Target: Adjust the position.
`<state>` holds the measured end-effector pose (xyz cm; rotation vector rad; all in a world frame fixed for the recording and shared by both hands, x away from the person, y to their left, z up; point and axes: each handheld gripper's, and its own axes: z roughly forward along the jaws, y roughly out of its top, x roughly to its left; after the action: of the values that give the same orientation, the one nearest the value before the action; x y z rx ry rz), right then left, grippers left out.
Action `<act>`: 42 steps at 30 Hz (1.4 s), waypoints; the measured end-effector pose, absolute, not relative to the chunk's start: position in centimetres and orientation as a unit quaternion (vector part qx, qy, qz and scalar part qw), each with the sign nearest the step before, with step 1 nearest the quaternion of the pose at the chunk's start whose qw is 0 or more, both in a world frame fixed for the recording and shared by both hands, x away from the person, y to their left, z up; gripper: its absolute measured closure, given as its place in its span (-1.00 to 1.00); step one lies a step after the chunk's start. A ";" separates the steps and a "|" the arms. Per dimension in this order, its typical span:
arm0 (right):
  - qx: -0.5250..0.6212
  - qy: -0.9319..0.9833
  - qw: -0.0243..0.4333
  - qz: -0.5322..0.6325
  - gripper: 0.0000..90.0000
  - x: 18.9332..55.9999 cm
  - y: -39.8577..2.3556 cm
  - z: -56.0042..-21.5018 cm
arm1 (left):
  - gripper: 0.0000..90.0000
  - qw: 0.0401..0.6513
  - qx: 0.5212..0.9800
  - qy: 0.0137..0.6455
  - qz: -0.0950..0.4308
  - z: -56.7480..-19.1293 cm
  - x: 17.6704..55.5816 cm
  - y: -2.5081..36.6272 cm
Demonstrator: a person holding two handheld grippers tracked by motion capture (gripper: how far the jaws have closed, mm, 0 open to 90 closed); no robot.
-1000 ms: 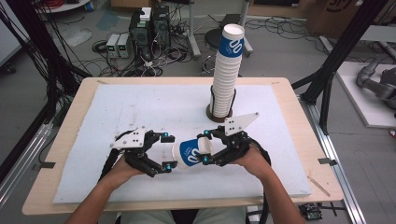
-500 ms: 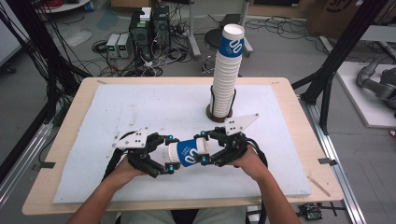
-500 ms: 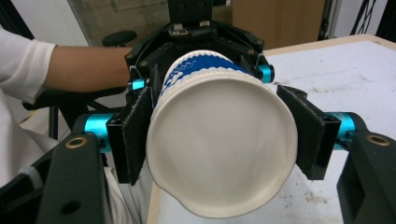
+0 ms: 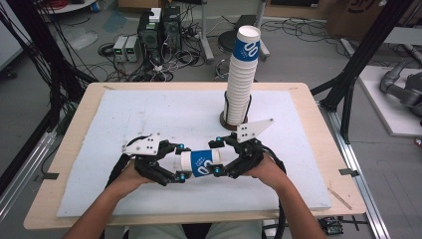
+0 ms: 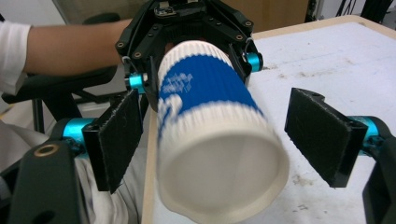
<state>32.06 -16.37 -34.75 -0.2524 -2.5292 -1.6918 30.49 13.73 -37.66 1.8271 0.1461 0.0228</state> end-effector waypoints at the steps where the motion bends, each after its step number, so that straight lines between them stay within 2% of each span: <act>1: -0.082 -0.830 0.039 -0.550 -0.56 32.1 -16.4 -34.4 | -0.36 0.605 0.794 0.063 0.013 -37.5 30.5 13.7; 13: -0.022 -0.895 -0.048 -0.442 -0.56 31.7 -14.2 -31.2 | -0.34 0.516 0.855 0.051 0.021 -34.9 31.0 13.4; 31: 0.030 -0.945 -0.073 -0.318 -0.54 31.3 -10.2 -32.6 | -0.34 0.451 0.891 0.056 0.018 -34.3 31.3 12.4; 34: 0.037 -0.948 -0.069 -0.309 -0.42 31.3 -10.0 -32.8 | -0.34 0.444 0.894 0.057 0.016 -34.3 31.3 12.2; 42: 0.044 -0.955 -0.064 -0.287 -0.35 31.1 -9.2 -33.2 | -0.34 0.429 0.902 0.054 0.006 -34.4 31.3 11.5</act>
<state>31.09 -9.24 -33.23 0.1454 -3.1284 -0.9415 31.32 11.51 -34.45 2.2516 0.1339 0.0151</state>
